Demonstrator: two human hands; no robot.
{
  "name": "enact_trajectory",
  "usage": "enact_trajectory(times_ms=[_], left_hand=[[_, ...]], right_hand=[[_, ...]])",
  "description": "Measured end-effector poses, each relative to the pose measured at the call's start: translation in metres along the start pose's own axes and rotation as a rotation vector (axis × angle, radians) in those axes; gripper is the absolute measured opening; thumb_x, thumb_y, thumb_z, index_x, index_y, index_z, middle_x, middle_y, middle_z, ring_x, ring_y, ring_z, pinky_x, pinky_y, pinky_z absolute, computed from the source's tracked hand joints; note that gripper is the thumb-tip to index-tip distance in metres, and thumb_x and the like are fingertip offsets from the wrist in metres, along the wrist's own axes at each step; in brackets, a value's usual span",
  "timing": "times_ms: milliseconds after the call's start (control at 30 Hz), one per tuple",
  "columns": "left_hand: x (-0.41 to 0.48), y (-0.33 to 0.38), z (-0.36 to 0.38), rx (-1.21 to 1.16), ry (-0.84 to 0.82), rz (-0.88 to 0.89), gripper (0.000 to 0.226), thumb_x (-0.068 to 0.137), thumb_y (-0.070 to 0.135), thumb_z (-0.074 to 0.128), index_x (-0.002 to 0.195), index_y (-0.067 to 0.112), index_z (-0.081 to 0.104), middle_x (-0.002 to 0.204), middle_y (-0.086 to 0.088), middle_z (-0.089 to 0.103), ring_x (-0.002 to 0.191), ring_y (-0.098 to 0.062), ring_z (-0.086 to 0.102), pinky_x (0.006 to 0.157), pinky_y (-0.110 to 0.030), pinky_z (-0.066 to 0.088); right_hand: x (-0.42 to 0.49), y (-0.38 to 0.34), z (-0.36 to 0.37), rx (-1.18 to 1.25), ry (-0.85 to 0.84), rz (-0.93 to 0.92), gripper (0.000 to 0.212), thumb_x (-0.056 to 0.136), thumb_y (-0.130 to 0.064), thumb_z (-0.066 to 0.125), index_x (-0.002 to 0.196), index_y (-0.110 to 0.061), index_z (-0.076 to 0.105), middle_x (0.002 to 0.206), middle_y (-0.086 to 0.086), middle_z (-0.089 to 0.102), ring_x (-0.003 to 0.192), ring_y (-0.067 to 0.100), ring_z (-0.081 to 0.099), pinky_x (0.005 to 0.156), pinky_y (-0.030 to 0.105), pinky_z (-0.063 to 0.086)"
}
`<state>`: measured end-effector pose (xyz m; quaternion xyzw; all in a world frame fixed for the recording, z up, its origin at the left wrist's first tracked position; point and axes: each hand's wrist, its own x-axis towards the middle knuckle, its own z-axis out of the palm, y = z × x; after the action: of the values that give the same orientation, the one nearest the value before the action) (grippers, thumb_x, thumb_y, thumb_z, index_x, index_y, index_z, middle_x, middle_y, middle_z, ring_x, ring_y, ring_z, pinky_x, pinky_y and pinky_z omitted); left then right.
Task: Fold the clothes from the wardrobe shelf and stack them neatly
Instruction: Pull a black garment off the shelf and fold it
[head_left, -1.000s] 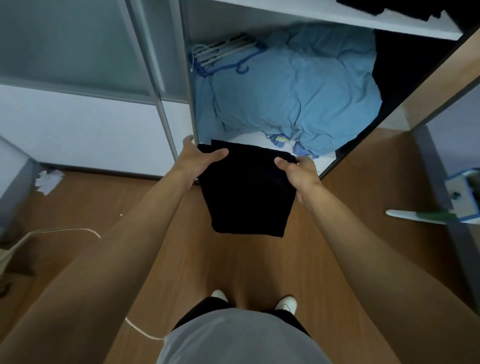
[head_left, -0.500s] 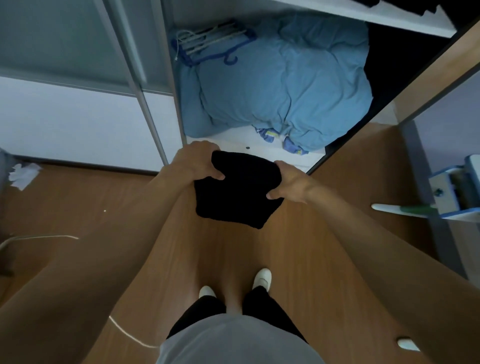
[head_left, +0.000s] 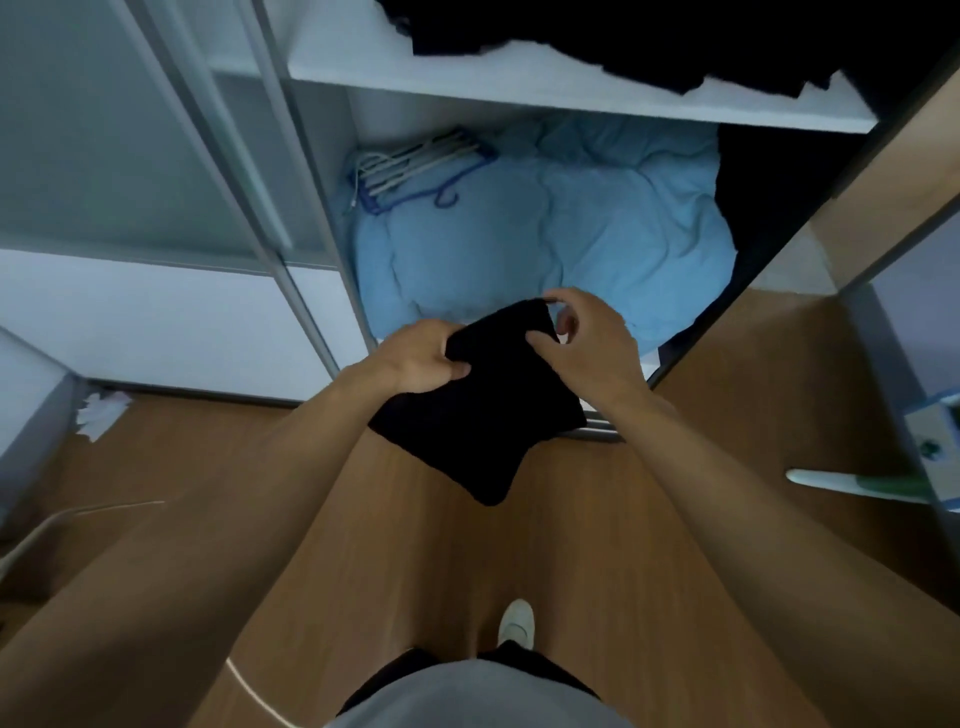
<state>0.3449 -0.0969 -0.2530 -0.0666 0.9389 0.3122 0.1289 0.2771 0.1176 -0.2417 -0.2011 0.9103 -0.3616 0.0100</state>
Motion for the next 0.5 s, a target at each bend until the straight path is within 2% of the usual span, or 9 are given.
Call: enact_trajectory(times_ms=[67,100,167,200,267,300,367,433,500], left_hand=[[0.012,0.011,-0.007,-0.081,0.093,-0.018,0.006,0.092,0.023,0.067,0.095,0.028,0.067,0.098,0.001,0.07,0.1,-0.025,0.066,0.095,-0.038,0.051],[0.017,0.019,-0.011,-0.113,0.139,-0.017,0.013,0.092,0.021,0.068,0.088,0.033,0.065,0.091,0.004,0.069,0.098,-0.024,0.066,0.093,-0.036,0.051],[0.026,0.035,-0.021,-0.147,0.236,0.021,0.026,0.092,0.017,0.068,0.08,0.039,0.061,0.084,0.011,0.067,0.095,-0.023,0.067,0.086,-0.031,0.051],[0.03,0.045,-0.027,-0.131,0.284,0.06,0.028,0.09,0.015,0.069,0.078,0.039,0.06,0.081,0.014,0.066,0.094,-0.025,0.067,0.081,-0.03,0.049],[0.035,0.067,-0.039,-0.059,0.374,0.182,0.025,0.087,0.015,0.071,0.078,0.037,0.062,0.076,0.017,0.064,0.095,-0.029,0.069,0.076,-0.03,0.046],[0.036,0.08,-0.045,-0.017,0.409,0.259,0.014,0.086,0.018,0.071,0.087,0.032,0.069,0.082,0.013,0.069,0.098,-0.029,0.069,0.079,-0.032,0.048],[0.041,0.101,-0.057,0.098,0.489,0.396,0.032,0.084,0.021,0.068,0.115,0.021,0.073,0.103,-0.001,0.077,0.104,-0.026,0.07,0.086,-0.037,0.053],[0.046,0.115,-0.07,0.171,0.535,0.465,0.045,0.082,0.016,0.067,0.127,0.02,0.068,0.118,-0.005,0.074,0.109,-0.027,0.069,0.091,-0.044,0.053],[0.051,0.12,-0.082,0.23,0.585,0.506,0.052,0.081,0.012,0.068,0.131,0.025,0.065,0.127,0.001,0.07,0.116,-0.023,0.066,0.094,-0.045,0.052]], right_hand=[[0.005,0.019,-0.01,0.142,0.12,0.188,0.018,0.089,-0.036,0.065,0.101,-0.023,0.065,0.085,-0.006,0.069,0.084,0.012,0.061,0.072,0.028,0.045],[0.011,0.028,-0.017,0.314,0.042,0.386,0.026,0.091,-0.041,0.063,0.096,-0.016,0.066,0.083,-0.003,0.073,0.086,0.015,0.064,0.068,0.026,0.048],[0.023,0.038,-0.031,0.789,-0.363,0.827,0.07,0.089,-0.066,0.056,0.102,0.002,0.065,0.095,0.016,0.076,0.099,0.032,0.068,0.075,0.036,0.058],[0.031,0.043,-0.038,1.001,-0.511,0.938,0.092,0.084,-0.077,0.051,0.11,0.01,0.059,0.11,0.028,0.07,0.107,0.041,0.065,0.085,0.045,0.056],[0.057,0.041,-0.055,1.293,-0.545,0.956,0.109,0.075,-0.087,0.048,0.121,0.013,0.049,0.13,0.038,0.054,0.117,0.053,0.056,0.098,0.057,0.048],[0.073,0.036,-0.065,1.38,-0.497,0.905,0.108,0.075,-0.086,0.051,0.127,0.009,0.049,0.133,0.036,0.052,0.12,0.054,0.054,0.098,0.061,0.047],[0.103,0.016,-0.089,1.44,-0.439,0.756,0.085,0.078,-0.071,0.061,0.125,0.0,0.062,0.129,0.027,0.061,0.117,0.047,0.06,0.09,0.058,0.054],[0.125,-0.001,-0.109,1.301,-0.446,0.614,0.044,0.082,-0.044,0.066,0.09,-0.003,0.079,0.101,0.015,0.073,0.088,0.03,0.074,0.075,0.042,0.061],[0.144,-0.009,-0.119,1.185,-0.405,0.506,0.037,0.088,-0.025,0.056,0.061,-0.009,0.077,0.072,0.006,0.071,0.061,0.018,0.072,0.06,0.03,0.06]])
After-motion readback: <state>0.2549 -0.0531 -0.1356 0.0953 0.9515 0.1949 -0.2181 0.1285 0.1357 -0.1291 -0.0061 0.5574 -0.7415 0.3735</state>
